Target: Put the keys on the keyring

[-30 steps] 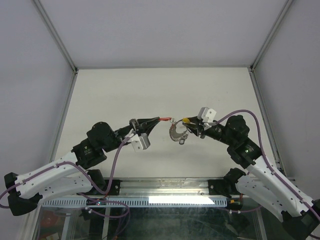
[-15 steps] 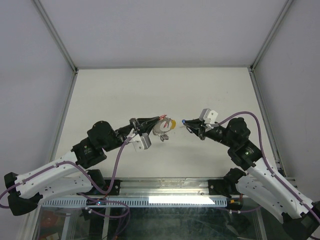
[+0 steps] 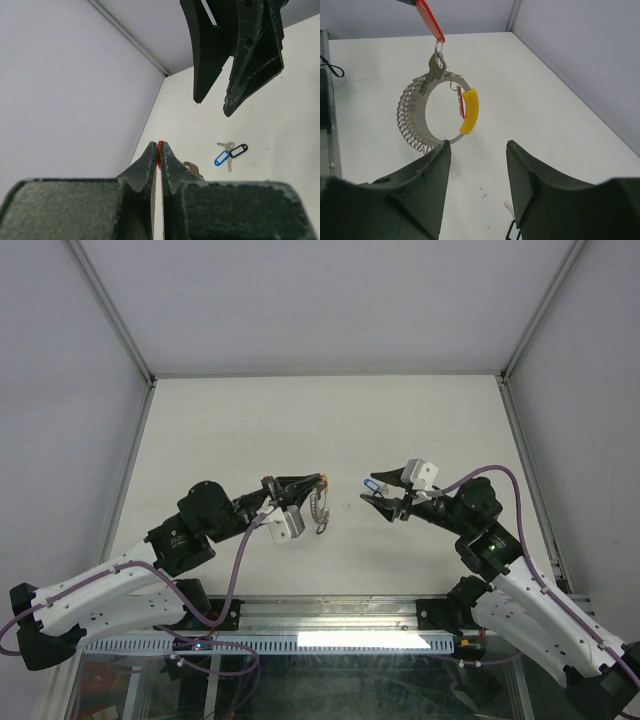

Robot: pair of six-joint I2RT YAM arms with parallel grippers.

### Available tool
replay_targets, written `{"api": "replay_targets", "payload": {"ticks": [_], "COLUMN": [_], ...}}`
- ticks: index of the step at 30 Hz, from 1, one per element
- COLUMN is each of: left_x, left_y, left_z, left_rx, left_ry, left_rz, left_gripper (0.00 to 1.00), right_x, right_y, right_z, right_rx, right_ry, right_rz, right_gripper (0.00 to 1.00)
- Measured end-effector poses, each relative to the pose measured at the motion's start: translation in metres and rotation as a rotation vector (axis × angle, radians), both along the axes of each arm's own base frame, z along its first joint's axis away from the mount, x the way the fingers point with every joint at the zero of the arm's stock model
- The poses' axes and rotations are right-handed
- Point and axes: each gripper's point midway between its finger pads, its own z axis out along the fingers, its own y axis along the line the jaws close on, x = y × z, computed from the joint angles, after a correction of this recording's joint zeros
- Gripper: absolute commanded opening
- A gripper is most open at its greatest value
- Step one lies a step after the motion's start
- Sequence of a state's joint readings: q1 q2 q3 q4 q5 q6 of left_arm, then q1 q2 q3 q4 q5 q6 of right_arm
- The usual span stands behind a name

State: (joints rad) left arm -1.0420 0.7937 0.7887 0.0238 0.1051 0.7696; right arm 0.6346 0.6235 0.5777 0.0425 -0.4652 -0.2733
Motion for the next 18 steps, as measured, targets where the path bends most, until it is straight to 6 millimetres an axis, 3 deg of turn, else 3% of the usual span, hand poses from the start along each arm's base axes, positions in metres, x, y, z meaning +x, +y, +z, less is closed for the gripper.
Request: {"api": "replay_targets", "payload": {"ticks": [18], "left_x": [-0.011], "left_y": [-0.01], "left_z": [-0.005], "left_rx": [0.006], "left_ry": [0.029], "left_rz": [-0.08], "left_gripper": [0.0], "right_x": [-0.016], "right_y": [0.049], "right_z": [0.027], "right_rx": [0.115], "right_ry": [-0.141], "right_rz": [0.313], "right_gripper": [0.56]}}
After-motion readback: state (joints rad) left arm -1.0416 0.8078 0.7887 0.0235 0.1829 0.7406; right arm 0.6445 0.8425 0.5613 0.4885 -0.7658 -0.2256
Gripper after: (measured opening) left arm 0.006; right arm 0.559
